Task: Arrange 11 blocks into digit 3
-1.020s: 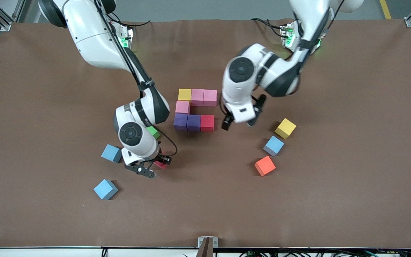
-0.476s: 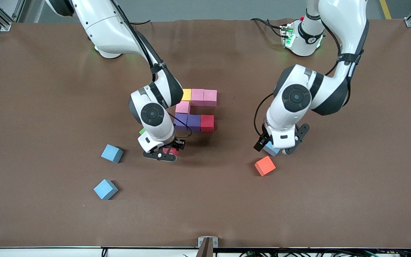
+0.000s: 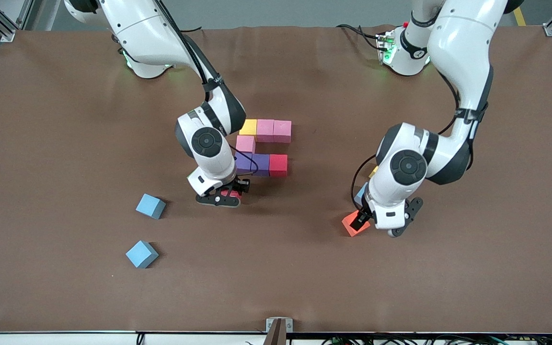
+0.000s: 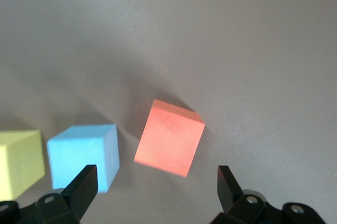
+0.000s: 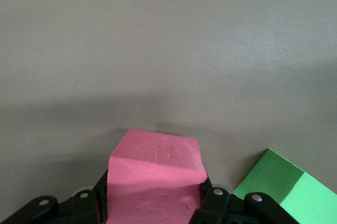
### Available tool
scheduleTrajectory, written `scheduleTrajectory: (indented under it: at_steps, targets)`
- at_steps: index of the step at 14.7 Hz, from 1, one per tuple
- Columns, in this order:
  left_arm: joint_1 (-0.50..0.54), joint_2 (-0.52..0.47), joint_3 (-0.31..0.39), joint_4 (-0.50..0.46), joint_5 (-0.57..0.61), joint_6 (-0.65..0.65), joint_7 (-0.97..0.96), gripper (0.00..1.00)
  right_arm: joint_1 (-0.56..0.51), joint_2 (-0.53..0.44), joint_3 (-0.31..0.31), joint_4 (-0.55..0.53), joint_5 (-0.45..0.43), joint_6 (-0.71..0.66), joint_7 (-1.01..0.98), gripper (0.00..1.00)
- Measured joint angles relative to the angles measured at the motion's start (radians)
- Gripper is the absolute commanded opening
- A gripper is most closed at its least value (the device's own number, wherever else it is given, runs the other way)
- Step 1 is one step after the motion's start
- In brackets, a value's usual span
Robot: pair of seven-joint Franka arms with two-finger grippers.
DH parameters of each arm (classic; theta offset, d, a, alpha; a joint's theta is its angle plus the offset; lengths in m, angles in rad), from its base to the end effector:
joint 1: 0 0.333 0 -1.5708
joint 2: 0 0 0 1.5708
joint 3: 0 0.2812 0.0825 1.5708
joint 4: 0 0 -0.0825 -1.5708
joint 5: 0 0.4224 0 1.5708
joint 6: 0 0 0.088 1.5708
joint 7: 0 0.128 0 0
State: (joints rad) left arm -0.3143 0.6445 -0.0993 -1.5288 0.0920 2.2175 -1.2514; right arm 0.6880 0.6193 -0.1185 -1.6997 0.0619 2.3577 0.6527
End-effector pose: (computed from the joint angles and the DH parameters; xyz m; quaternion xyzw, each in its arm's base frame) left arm 0.6673 -0.2800 0.2147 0.9197 0.3917 0.0219 0.0125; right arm 0.5780 0.3763 0.1653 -0.9984 0.0514 -0.0247 0.0029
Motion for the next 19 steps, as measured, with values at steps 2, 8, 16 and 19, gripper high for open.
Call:
scheduleTrajectory:
  at_steps: [2, 8, 16, 19]
  targets:
    - [0.000, 0.053, -0.001, 0.037, 0.002, 0.029, 0.037, 1.00, 0.002, 0.000, 0.007, -0.004, 0.000, 0.018, -0.009, 0.01]
    - [0.000, 0.103, -0.001, 0.061, 0.003, 0.058, 0.043, 1.00, 0.019, 0.000, 0.011, -0.059, -0.001, 0.074, -0.075, 0.01]
    - [0.000, 0.117, -0.001, 0.061, 0.005, 0.058, 0.196, 1.00, 0.049, 0.000, 0.011, -0.093, -0.001, 0.118, -0.080, 0.01]
    - [0.000, 0.128, -0.001, 0.058, 0.005, 0.058, 0.229, 1.00, 0.051, 0.000, 0.011, -0.093, -0.001, 0.120, -0.082, 0.01]
